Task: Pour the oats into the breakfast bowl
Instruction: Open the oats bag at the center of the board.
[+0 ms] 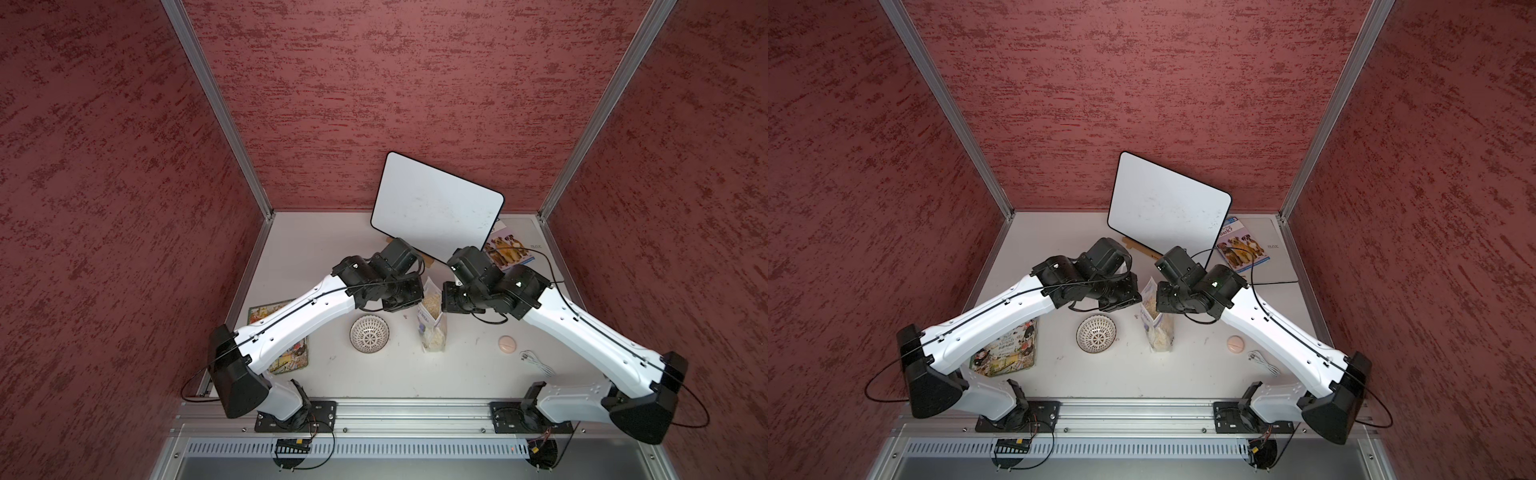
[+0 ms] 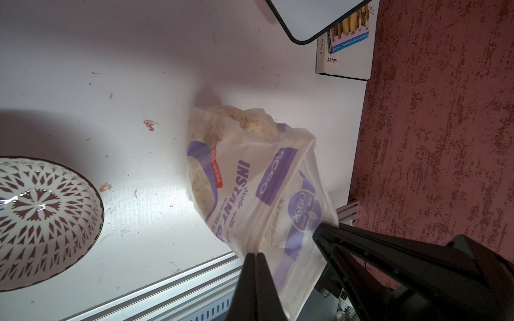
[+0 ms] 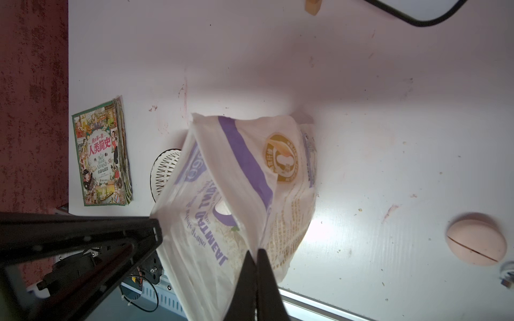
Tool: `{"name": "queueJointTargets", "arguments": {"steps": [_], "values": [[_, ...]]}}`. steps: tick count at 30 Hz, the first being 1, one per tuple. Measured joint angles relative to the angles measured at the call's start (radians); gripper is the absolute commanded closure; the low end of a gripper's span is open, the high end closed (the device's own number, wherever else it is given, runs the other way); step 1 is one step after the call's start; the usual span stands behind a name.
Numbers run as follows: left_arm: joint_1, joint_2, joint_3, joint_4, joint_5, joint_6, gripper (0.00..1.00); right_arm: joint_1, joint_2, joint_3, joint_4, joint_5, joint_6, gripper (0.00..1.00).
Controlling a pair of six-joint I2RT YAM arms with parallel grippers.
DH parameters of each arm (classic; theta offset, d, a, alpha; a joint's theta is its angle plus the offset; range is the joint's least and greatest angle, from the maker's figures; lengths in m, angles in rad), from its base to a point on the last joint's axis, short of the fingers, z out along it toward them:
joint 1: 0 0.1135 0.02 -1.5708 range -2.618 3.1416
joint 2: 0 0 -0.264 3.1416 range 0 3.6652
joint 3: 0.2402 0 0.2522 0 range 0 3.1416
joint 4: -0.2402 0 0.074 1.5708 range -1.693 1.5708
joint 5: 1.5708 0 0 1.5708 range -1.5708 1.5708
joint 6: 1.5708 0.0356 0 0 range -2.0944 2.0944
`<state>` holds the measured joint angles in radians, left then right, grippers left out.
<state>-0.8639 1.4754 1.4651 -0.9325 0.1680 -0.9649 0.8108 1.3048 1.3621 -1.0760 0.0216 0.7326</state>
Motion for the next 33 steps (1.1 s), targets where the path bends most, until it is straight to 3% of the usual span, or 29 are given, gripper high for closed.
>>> {"name": "queueJointTargets", "arguments": {"steps": [6,9,12,13,23,33], "values": [[0.011,0.022,0.023,-0.023,0.042,0.004,0.97,0.000,-0.002,-0.029,0.060,-0.022,-0.009,1.00],[0.016,0.082,0.060,-0.025,0.081,0.016,0.78,0.000,0.003,-0.052,0.076,-0.035,-0.017,1.00],[0.019,0.140,0.102,-0.036,0.103,0.055,0.52,0.000,0.010,-0.056,0.079,-0.044,-0.032,1.00],[0.021,0.147,0.113,-0.041,0.106,0.066,0.50,0.000,0.010,-0.057,0.079,-0.047,-0.035,1.00],[0.107,0.138,0.167,-0.078,0.112,0.161,0.51,0.000,-0.027,-0.096,0.105,-0.047,-0.054,1.00],[0.105,0.169,0.175,-0.076,0.150,0.256,0.58,0.000,-0.041,-0.109,0.114,-0.047,-0.087,1.00]]}}
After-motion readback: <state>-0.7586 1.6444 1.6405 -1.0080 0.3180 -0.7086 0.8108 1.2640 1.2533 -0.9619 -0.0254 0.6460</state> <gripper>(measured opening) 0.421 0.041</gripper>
